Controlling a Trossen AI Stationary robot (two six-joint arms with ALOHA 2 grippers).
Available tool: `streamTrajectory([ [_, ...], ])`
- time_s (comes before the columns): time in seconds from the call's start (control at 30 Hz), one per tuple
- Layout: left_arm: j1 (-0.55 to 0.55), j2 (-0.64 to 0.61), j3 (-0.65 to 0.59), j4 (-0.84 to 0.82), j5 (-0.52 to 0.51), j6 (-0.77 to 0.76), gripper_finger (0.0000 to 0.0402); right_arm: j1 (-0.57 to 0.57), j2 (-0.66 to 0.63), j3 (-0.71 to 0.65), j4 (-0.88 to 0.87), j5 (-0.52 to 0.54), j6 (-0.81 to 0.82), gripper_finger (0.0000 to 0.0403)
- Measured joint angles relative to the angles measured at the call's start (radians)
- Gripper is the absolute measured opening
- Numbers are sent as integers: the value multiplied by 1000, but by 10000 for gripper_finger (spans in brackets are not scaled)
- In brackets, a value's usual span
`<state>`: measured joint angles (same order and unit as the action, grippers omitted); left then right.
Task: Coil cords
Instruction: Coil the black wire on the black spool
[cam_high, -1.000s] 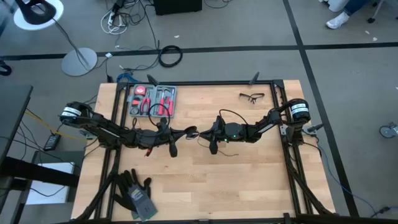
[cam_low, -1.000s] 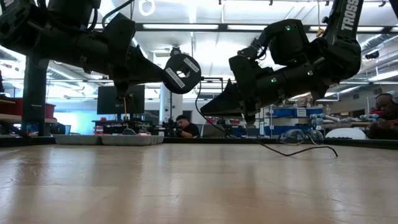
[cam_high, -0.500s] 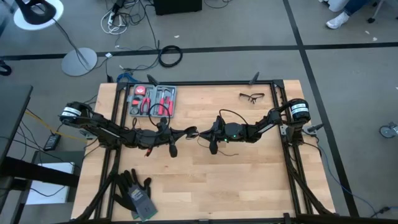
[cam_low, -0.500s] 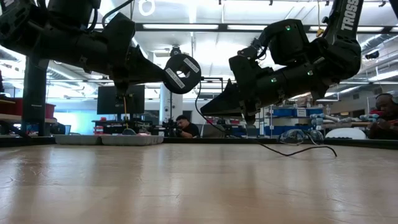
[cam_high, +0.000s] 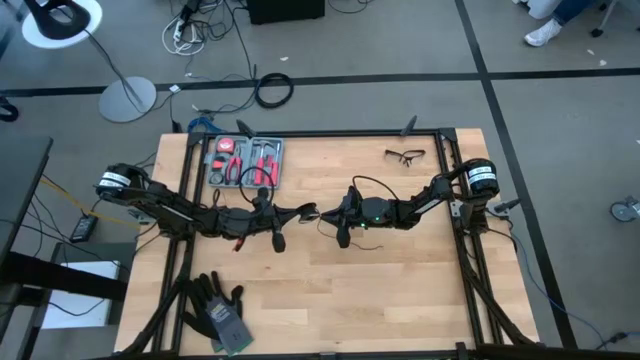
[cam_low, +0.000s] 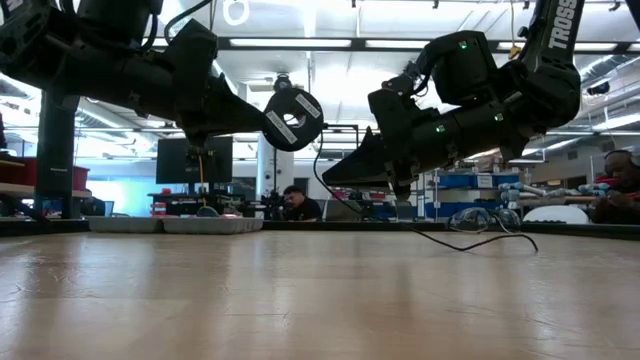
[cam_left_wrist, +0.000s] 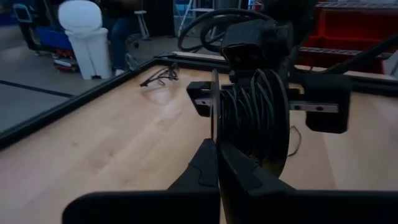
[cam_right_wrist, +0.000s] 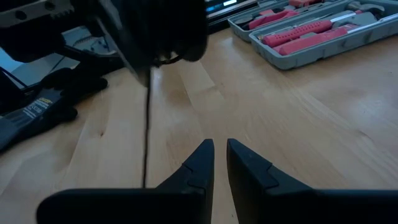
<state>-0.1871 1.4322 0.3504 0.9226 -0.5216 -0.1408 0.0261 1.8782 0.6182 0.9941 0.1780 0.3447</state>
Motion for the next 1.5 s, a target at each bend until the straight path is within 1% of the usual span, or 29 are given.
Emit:
streamTrajectory([
  [0.2,0,0,0,1,-26,28,0,-8,0,0,0,0,0,45],
  [0.5,0,0,0,1,-27,32,0,-8,0,1,27,0,1,45],
  [0.73,0,0,0,0,-27,29,0,7,0,1,30,-2,113,45],
  [0.8,0,0,0,0,-27,29,0,16,0,0,20,-54,142,45],
  [0.9,0,0,0,-2,-27,29,0,21,-4,1,3,-171,121,44],
  [0.97,-1,0,0,-2,-27,27,0,36,-34,-2,-89,-184,120,35],
  [1.0,-3,0,0,-1,-26,27,0,47,-59,-2,-167,-163,101,25],
  [1.07,-5,0,0,-5,-26,27,0,79,-127,-1,-370,-62,69,7],
  [1.17,-5,0,0,-9,-26,25,0,138,-232,9,-669,135,102,10],
  [1.23,-5,0,0,-9,-26,25,0,184,-282,22,-797,257,142,9],
  [1.27,-5,0,0,-8,-26,25,0,207,-297,26,-827,306,158,6],
  [1.33,-5,0,0,-7,-26,25,0,244,-305,33,-831,358,180,3],
  [1.43,-5,0,0,2,-27,25,0,270,-274,38,-710,380,170,8],
  [1.5,-5,0,0,1,-27,24,0,273,-237,39,-628,382,117,11],
])
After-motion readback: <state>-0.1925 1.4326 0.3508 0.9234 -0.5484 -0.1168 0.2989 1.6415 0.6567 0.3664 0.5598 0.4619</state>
